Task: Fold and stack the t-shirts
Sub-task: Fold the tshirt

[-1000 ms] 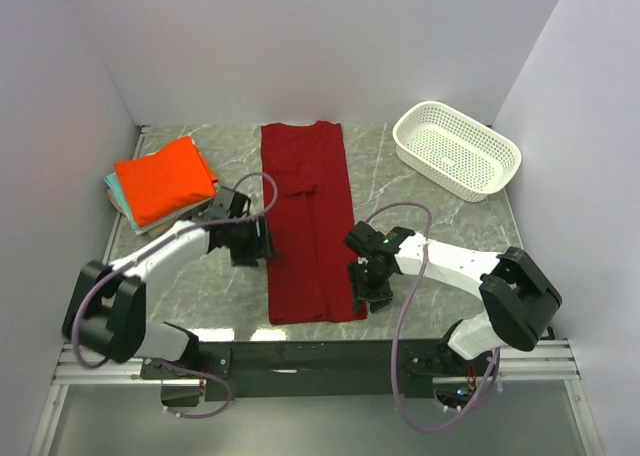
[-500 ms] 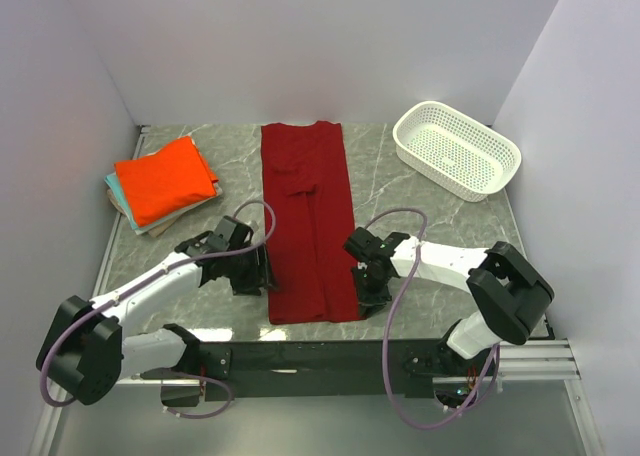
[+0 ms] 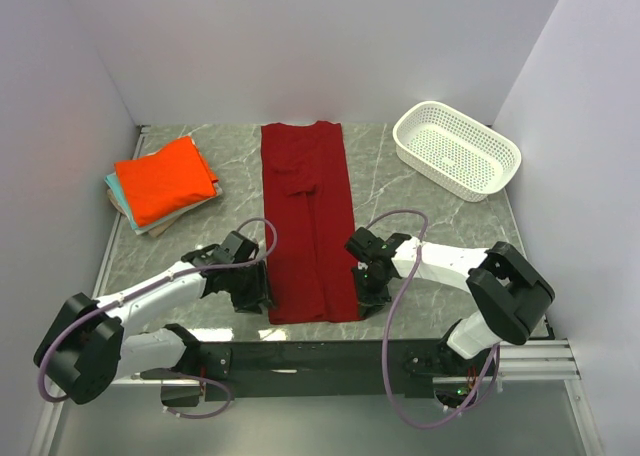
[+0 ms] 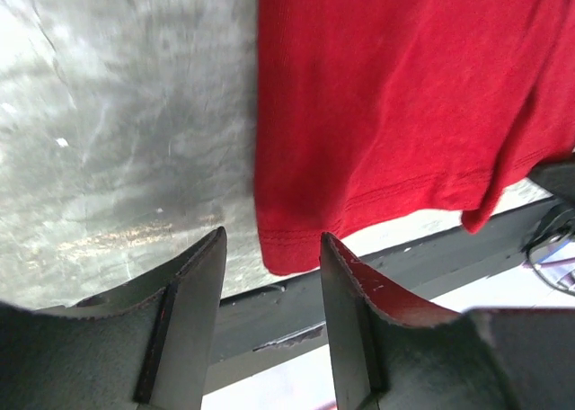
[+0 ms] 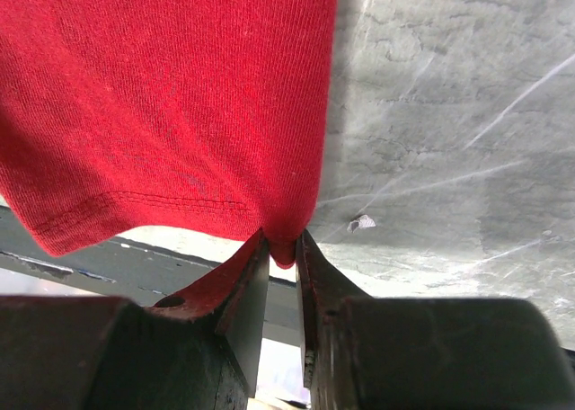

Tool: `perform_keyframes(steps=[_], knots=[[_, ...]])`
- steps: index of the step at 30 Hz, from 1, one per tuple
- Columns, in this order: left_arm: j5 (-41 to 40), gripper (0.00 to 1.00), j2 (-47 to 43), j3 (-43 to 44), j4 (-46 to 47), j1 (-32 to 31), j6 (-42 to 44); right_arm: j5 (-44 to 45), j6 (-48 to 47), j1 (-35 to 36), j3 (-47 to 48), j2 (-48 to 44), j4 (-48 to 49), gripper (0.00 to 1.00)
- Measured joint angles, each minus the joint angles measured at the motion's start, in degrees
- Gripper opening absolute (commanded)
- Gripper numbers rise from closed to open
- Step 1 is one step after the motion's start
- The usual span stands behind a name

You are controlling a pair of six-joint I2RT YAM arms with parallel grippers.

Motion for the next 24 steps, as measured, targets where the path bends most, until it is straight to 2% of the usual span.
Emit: perform_keyframes(steps=[7, 12, 22, 24], knots=[[0.63, 0.51, 1.68, -0.79, 1.14, -2.16, -1.07, -0.48, 0.39, -0.22, -0.66, -0.48, 0.74, 0.25], [1.01, 0.42, 2.62, -1.7, 2.05, -2.75, -1.68, -0.5, 0.7, -0.22, -0.76, -0.63, 0.81, 0.25], [2.14, 0.32, 2.95, -2.95, 4.26, -3.26, -2.67, -0.9, 1.2, -0.22, -1.01, -0.76, 1.03, 0.25], [2.71, 0.26, 3.45, -3.04, 4.83, -3.37, -2.75, -0.9, 1.2, -0.22, -1.03, -0.76, 1.05, 0.25]])
